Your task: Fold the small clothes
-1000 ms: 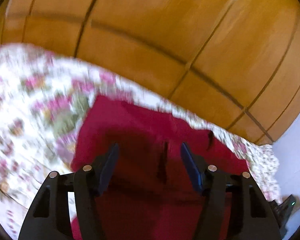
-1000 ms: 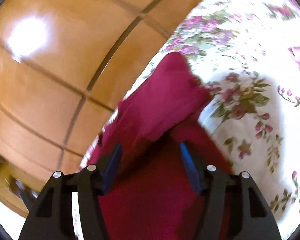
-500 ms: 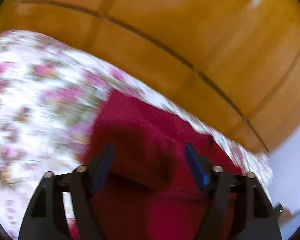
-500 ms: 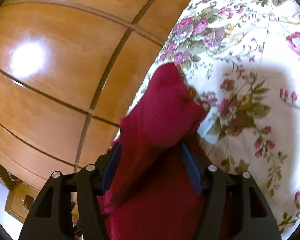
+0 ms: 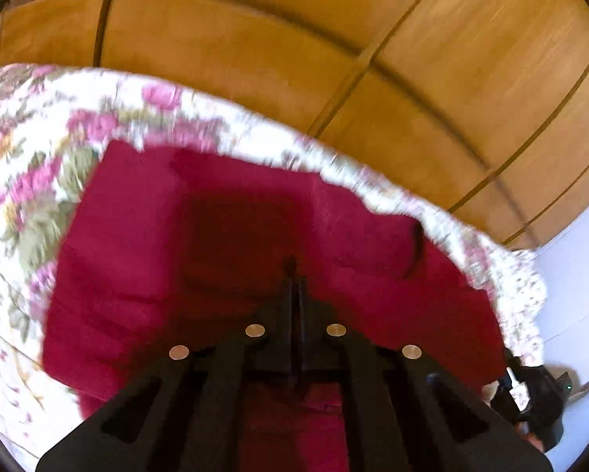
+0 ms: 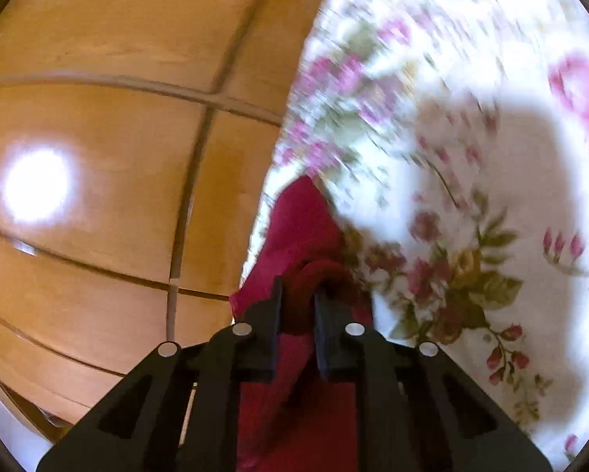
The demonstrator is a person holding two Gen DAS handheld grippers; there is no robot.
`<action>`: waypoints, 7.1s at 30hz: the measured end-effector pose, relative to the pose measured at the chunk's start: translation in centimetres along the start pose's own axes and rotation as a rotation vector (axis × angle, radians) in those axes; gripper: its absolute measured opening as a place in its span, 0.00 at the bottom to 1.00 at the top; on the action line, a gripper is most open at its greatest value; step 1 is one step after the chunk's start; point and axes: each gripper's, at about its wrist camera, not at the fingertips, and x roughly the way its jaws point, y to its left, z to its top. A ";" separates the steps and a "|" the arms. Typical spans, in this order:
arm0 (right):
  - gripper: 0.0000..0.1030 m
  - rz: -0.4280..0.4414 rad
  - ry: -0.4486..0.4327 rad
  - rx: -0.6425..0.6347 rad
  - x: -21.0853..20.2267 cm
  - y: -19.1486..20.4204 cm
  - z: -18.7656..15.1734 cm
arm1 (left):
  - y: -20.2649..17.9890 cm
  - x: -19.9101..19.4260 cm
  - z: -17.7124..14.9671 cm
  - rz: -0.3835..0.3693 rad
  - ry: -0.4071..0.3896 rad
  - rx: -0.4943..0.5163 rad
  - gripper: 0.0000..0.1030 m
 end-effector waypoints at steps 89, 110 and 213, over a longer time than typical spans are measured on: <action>0.51 -0.051 0.464 -0.384 -20.0 -10.6 -14.4 | 13.2 -17.6 -22.3 -0.229 0.277 0.031 0.54; 0.10 0.315 0.464 -0.448 -23.7 -4.8 -15.2 | 9.2 -22.4 -20.7 -0.384 0.252 0.158 0.06; 0.01 -0.332 0.297 -0.961 3.3 4.7 -13.0 | 3.9 -4.5 -5.8 0.191 0.033 0.276 0.73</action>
